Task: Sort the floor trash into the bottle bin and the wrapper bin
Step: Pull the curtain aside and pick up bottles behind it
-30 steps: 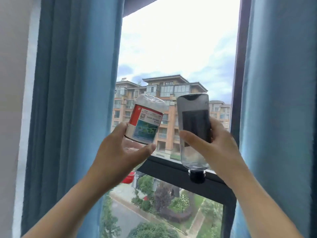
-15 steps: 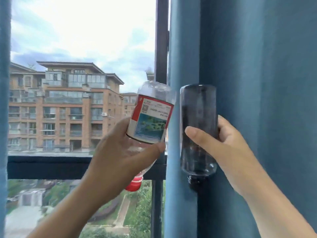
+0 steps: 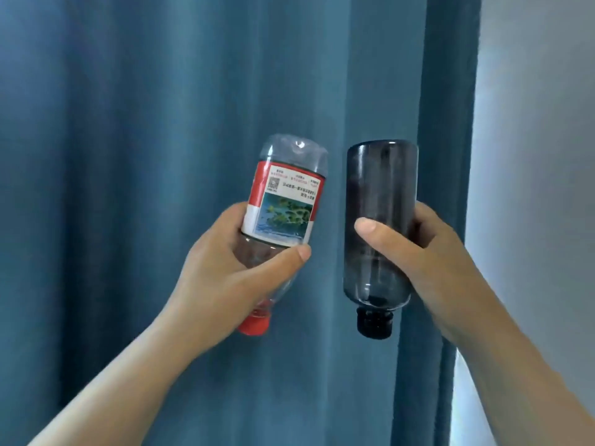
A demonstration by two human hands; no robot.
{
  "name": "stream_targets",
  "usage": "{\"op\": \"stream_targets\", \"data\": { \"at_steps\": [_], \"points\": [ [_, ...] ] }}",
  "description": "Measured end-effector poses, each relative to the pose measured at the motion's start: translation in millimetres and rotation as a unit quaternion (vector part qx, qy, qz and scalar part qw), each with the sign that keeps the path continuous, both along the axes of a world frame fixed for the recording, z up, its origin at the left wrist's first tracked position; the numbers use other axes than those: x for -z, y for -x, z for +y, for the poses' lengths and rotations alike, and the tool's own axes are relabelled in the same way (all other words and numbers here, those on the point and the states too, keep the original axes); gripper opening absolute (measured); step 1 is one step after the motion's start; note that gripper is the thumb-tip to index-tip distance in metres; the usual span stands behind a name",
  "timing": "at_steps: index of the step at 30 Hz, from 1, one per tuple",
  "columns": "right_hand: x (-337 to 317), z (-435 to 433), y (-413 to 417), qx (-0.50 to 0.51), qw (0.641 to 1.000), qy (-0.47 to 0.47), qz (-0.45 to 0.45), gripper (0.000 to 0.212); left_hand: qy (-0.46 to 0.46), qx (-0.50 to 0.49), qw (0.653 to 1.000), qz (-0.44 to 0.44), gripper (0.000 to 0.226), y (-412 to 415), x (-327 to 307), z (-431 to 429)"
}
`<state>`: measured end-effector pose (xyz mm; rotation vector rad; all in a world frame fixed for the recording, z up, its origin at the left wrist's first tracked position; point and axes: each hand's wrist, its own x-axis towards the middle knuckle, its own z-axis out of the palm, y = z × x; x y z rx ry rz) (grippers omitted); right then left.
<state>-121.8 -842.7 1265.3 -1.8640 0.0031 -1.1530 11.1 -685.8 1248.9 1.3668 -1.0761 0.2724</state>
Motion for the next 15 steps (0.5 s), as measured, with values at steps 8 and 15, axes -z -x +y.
{"op": "stream_targets", "data": {
  "at_steps": [8, 15],
  "points": [
    [9, -96, 111, 0.162, 0.987, -0.003, -0.004, 0.059, -0.007, 0.136, 0.991, 0.004, 0.031, 72, 10, -145],
    [22, -143, 180, 0.265, 0.964, -0.027, -0.003, 0.050, -0.023, 0.254, 0.967, 0.002, 0.043, 123, 16, -231]
  ]
}}
